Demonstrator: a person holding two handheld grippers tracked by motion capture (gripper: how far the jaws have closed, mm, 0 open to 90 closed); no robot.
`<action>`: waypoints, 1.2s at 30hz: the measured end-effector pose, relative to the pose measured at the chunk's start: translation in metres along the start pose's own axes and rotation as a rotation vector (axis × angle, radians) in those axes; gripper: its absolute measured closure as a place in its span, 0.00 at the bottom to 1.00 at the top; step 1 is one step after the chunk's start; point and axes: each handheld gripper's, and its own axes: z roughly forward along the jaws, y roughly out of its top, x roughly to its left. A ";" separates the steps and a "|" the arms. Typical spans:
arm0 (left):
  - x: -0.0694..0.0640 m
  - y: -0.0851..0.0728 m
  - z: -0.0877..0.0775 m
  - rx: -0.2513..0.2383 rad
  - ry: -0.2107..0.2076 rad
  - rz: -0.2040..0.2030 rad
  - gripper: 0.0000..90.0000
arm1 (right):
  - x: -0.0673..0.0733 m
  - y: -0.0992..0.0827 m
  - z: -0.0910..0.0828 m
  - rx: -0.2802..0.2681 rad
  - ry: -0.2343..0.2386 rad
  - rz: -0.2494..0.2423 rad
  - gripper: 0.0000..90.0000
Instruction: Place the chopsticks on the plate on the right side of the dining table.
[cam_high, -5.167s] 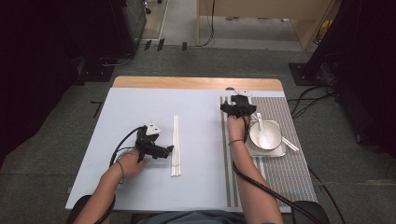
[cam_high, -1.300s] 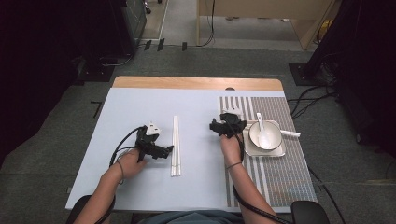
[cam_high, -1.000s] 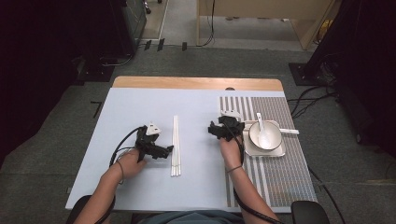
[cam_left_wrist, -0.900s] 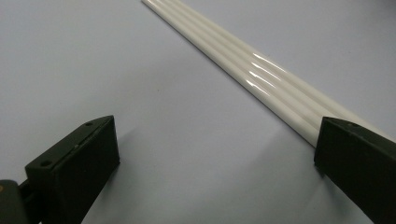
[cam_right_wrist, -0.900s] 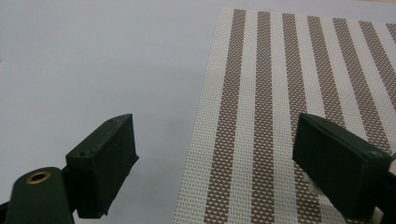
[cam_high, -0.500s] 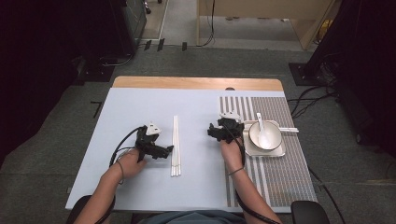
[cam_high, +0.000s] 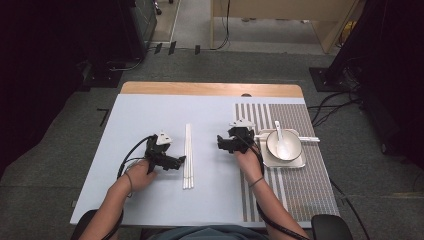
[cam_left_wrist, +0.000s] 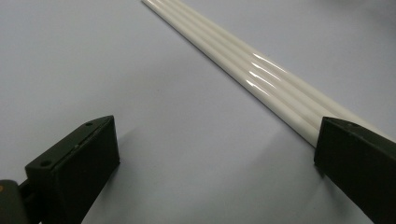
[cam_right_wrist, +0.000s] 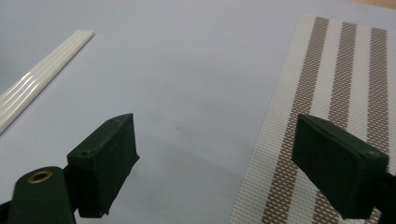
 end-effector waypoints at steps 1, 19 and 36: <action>0.000 0.000 0.000 0.000 0.000 0.000 0.00 | 0.001 -0.001 0.000 0.001 0.011 -0.013 0.16; 0.000 0.000 0.000 0.000 0.000 0.000 0.00 | 0.026 -0.015 -0.001 0.007 0.221 -0.158 0.16; 0.000 0.000 0.000 -0.001 0.000 -0.001 0.00 | 0.038 -0.016 0.004 0.086 0.262 -0.281 0.10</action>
